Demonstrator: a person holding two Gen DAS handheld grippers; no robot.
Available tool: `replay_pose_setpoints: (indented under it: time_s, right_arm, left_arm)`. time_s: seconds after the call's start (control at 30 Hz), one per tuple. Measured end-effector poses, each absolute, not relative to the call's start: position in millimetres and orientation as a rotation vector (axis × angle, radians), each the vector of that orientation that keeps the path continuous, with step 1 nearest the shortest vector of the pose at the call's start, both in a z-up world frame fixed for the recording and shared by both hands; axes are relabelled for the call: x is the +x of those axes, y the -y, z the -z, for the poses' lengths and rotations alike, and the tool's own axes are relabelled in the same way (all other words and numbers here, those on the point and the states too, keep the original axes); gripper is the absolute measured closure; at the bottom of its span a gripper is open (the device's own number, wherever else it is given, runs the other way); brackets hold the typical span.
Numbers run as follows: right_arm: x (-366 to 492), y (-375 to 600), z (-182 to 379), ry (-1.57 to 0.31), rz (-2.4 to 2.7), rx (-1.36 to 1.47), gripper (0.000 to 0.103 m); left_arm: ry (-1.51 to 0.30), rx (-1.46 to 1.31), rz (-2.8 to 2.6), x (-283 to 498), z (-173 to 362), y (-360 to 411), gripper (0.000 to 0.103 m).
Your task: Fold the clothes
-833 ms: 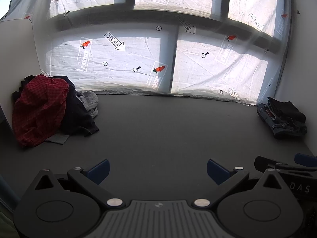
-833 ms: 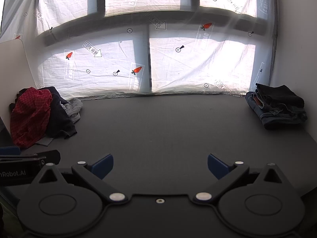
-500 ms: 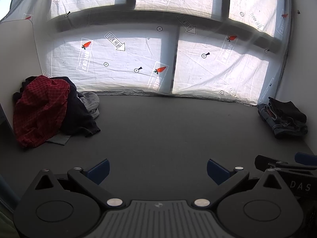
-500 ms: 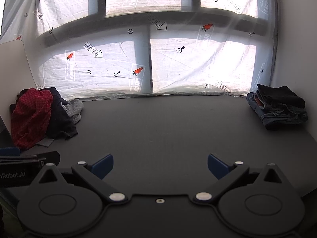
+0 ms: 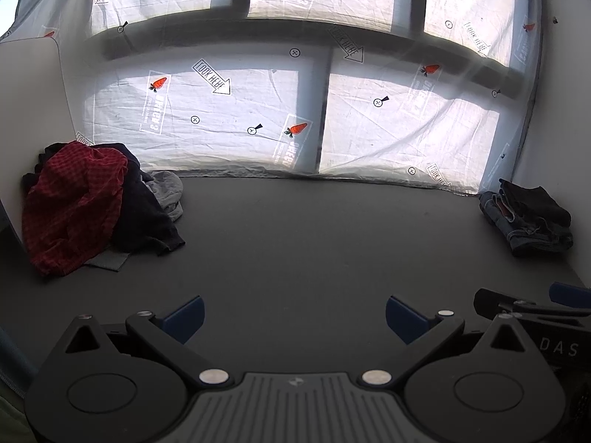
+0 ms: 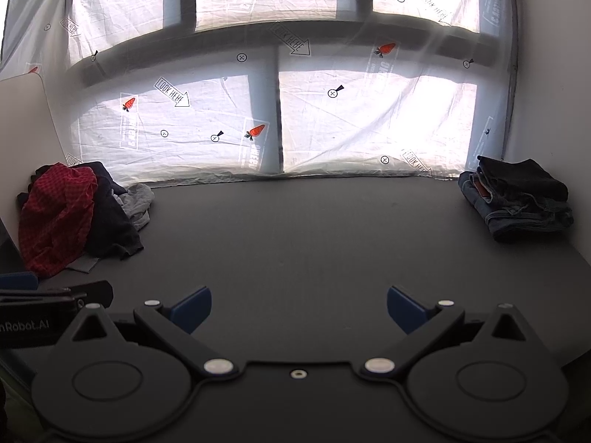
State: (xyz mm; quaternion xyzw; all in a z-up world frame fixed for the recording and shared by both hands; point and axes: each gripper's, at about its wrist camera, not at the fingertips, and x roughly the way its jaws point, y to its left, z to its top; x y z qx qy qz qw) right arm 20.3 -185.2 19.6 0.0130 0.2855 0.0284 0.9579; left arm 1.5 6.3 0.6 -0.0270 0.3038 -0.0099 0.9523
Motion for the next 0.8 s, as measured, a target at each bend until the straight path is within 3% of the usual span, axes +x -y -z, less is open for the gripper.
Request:
replay_pose_setpoints:
  time_s: [0.8]
  right_arm:
    - [20.3, 185.3, -17.0, -0.575, -0.06, 0.023, 0.0]
  left_arm:
    - [-0.618, -0.052, 0.016, 3.4, -1.8, -1.9, 0.0]
